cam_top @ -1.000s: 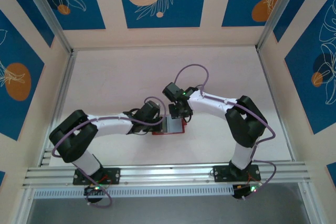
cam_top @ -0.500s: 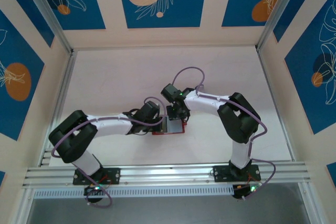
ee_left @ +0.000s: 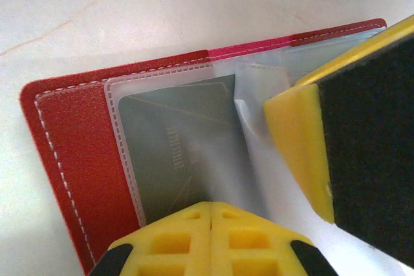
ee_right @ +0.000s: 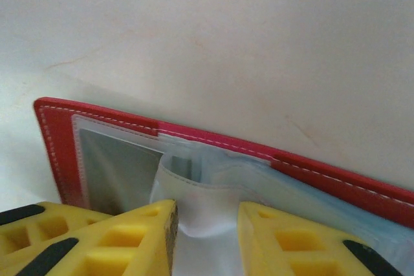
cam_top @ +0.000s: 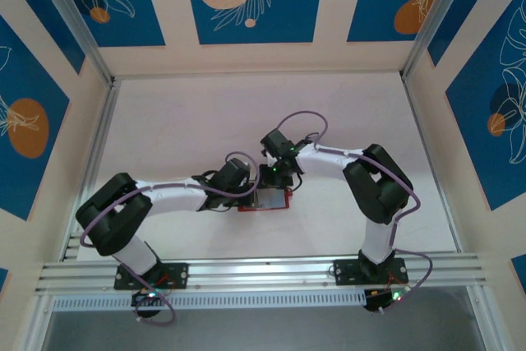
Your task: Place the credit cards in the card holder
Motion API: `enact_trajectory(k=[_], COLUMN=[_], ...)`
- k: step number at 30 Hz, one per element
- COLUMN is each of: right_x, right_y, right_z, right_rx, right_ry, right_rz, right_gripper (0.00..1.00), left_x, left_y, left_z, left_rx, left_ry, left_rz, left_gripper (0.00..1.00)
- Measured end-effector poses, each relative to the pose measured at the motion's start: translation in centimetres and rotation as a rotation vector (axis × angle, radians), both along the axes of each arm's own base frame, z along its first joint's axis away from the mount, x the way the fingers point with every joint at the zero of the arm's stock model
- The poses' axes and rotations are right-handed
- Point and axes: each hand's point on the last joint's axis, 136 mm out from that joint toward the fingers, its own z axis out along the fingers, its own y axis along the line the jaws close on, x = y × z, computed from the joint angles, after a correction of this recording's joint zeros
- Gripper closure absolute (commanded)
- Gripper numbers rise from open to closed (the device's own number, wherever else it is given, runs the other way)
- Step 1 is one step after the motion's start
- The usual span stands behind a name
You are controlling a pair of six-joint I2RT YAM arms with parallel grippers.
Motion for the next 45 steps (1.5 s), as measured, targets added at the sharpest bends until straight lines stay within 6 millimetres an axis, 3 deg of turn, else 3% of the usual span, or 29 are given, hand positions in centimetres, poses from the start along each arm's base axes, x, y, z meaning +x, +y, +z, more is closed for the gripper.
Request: enact_trajectory(k=[7,13,20,27,34,38,45], right_x=[0.0,-0.2,-0.2,-0.1,-0.1,-0.1,-0.1], right_y=[0.3,0.7,0.8,0.9,0.9,1.1,1.1], right_z=[0.3,0.4,0.3,0.3,0.4,0.4,0.4], right_rx=[0.139,0.171,0.185,0.194,0.206,0.209,0.209], right_ry=[0.08,0.104,0.125,0.136,0.149,0.155,0.155], right_rz=[-0.046,-0.049,-0.049,-0.048,-0.047,-0.045,-0.044], right_gripper=[0.67,0.67,0.67,0.67,0.67,0.67,0.67], left_x=[-0.1,-1.0,-1.7,-3.9,-4.6,-4.0,-2.6], left_y=[0.1,1.5,3.0,0.9,-2.3,-3.6,-2.5], left_z=[0.1,0.6,4.1,5.3,4.8,4.1,3.3], left_rx=[0.002,0.029,0.048,0.163,0.308,0.392,0.55], left_ry=[0.001,0.005,-0.087,-0.199,-0.31,-0.354,-0.394], left_rz=[0.0,0.005,-0.023,-0.215,-0.354,-0.381,-0.341], left_gripper=[0.91,0.79,0.63,0.49,0.48,0.51,0.68])
